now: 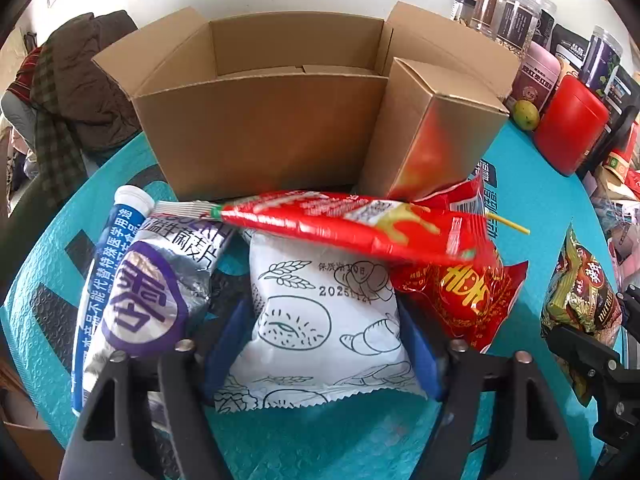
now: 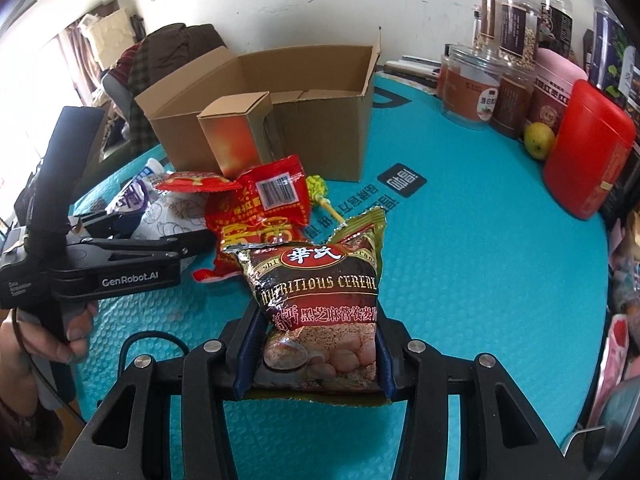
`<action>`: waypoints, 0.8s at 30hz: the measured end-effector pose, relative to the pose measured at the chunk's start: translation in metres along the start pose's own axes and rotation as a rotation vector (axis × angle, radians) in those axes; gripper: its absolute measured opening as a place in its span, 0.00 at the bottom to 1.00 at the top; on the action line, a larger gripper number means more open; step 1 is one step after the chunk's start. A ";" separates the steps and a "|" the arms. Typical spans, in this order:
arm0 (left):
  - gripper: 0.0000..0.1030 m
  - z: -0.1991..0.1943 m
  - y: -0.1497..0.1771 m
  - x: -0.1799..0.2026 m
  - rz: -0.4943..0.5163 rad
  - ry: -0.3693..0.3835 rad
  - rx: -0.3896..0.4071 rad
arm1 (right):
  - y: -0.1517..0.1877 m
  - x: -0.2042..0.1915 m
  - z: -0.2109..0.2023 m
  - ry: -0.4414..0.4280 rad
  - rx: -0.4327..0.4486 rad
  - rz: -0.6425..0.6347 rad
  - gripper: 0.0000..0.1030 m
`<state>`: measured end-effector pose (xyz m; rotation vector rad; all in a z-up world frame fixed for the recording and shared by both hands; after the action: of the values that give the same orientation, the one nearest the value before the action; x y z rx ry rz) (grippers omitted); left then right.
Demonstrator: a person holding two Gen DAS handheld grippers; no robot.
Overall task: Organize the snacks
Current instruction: 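Grasp the brown cereal bag with the right tool while the left tool grasps the white bread pouch, then lift the white pouch and cereal bag and carry them toward the box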
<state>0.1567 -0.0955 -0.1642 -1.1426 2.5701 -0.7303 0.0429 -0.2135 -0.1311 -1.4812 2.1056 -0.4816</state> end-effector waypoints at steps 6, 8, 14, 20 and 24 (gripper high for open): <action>0.59 -0.015 0.011 0.009 0.014 0.022 -0.003 | 0.004 -0.001 -0.001 0.008 -0.009 -0.002 0.46; 0.59 -0.022 0.018 0.012 0.017 0.028 0.000 | 0.007 -0.002 -0.003 0.007 -0.012 -0.007 0.46; 0.59 -0.045 0.041 0.022 0.018 0.045 -0.006 | 0.021 -0.007 -0.006 -0.007 -0.029 -0.024 0.46; 0.59 -0.062 0.066 0.035 0.057 0.050 -0.030 | 0.035 -0.011 -0.011 -0.015 -0.041 -0.045 0.46; 0.59 -0.065 0.078 0.038 0.080 0.032 -0.049 | 0.046 -0.009 -0.013 -0.017 -0.056 -0.051 0.46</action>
<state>0.0565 -0.0563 -0.1512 -1.0432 2.6575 -0.6760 0.0033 -0.1901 -0.1447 -1.5687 2.0882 -0.4305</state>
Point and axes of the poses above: each gripper's, at about its wrist camera, not at the fingertips, and z roughly the way its jaws point, x to its right, y to its underside, the point moved 3 cm from there along z, roughly the way its jaws point, and after that the axes turned 10 degrees about z, right-handed, at the moved point
